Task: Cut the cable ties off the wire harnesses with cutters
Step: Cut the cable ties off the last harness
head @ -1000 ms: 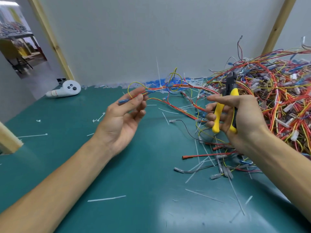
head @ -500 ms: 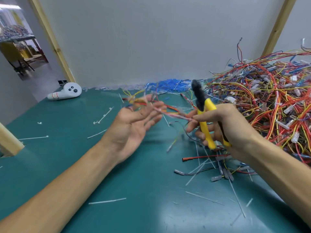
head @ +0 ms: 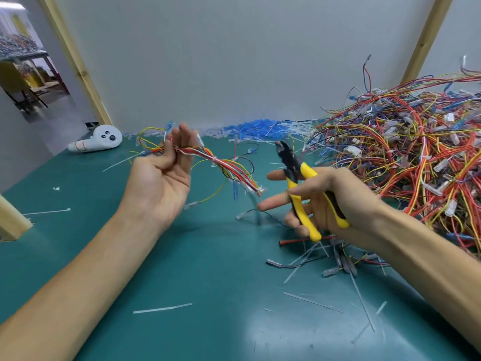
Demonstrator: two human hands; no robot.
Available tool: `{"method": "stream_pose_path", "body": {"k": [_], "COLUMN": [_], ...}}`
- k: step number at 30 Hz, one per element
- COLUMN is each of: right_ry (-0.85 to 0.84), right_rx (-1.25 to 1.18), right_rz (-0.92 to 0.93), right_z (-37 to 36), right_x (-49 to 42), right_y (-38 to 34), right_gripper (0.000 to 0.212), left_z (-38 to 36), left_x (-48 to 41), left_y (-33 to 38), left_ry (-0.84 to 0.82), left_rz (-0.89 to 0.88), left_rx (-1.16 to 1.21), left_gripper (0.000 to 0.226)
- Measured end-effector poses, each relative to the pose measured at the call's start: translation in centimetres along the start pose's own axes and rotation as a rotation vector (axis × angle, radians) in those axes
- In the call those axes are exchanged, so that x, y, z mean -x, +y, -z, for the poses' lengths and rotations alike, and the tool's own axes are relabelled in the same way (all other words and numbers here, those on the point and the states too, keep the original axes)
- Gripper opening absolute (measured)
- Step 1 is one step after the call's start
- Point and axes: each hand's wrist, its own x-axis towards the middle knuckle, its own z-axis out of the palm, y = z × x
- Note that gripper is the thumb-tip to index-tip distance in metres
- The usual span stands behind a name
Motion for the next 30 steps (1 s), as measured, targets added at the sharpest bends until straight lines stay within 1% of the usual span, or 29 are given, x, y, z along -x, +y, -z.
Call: {"method": "stream_pose_path", "body": {"k": [2, 4, 6, 9, 13, 16, 19, 22, 27, 30], "right_ry": [-0.108, -0.161, -0.143, -0.066, -0.042, -0.027, 0.086, 0.222, 0.486, 0.607], "right_rx": [-0.040, -0.081, -0.117, -0.160, -0.299, -0.405, -0.411, -0.356, -0.221, -0.122], "right_rz": [-0.008, 0.015, 0.048, 0.127, 0.247, 0.256, 0.254, 0.256, 0.271, 0.289], "right_z": [-0.3, -0.5, -0.5, -0.5, 0.0, 0.6, 1.1, 1.4, 1.7, 1.7], "right_x": [-0.1, -0.1, 0.0, 0.0, 0.1, -0.1, -0.4, -0.8, -1.1, -1.1], "right_y": [0.5, 0.8, 0.8, 0.6, 0.0, -0.2, -0.3, -0.4, -0.2, -0.2], "right_gripper": [0.050, 0.051, 0.049, 0.045, 0.049, 0.057, 0.055, 0.038, 0.020, 0.022], "left_z": [0.0, 0.1, 0.3, 0.6, 1.0, 1.2, 1.3, 1.6, 1.9, 1.8], "left_x": [0.3, 0.4, 0.4, 0.3, 0.3, 0.5, 0.5, 0.4, 0.2, 0.2], "left_y": [-0.4, -0.7, -0.6, -0.4, -0.6, -0.8, -1.1, -1.4, -1.6, -1.6], "left_ry": [-0.006, -0.008, -0.021, -0.046, -0.112, -0.151, -0.191, -0.208, -0.125, -0.106], "left_rz": [0.027, 0.070, 0.113, 0.167, 0.157, 0.131, 0.121, 0.070, -0.101, -0.226], "left_rx": [-0.026, -0.055, -0.113, -0.219, -0.480, -0.670, -0.808, -0.928, -1.060, -1.108], "left_gripper": [0.029, 0.028, 0.027, 0.029, 0.027, 0.037, 0.047, 0.049, 0.047, 0.051]}}
